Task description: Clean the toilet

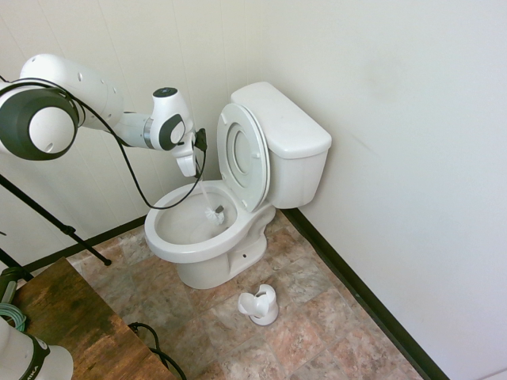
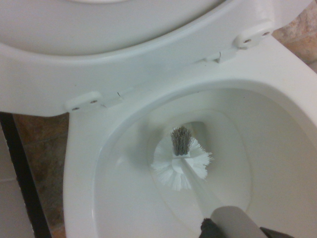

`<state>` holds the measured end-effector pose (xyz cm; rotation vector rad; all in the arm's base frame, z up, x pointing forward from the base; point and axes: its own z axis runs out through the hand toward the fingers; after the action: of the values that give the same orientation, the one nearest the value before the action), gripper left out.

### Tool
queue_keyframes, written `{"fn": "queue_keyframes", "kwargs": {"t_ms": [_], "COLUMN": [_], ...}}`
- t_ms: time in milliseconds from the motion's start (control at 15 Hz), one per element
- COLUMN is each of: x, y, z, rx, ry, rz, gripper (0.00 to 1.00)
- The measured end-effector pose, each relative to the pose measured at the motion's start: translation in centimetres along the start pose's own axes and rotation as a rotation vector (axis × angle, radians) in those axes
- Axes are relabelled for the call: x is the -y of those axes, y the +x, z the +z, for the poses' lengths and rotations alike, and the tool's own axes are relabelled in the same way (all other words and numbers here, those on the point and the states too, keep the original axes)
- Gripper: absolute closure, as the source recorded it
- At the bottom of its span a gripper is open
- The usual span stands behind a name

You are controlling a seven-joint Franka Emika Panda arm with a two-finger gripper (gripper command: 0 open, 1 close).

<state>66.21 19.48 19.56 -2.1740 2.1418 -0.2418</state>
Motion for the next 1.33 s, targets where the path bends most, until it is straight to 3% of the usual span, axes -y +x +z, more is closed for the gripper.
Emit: {"fn": "queue_keyframes", "kwargs": {"t_ms": [733, 1333], "x": [0.7, -2.9], "y": [-4.3, -9.0], "z": [3.4, 4.3], "rx": [-0.006, 0.035], "ry": [0.023, -0.018], "rz": [-0.013, -0.084], "gripper": [1.00, 1.00]}}
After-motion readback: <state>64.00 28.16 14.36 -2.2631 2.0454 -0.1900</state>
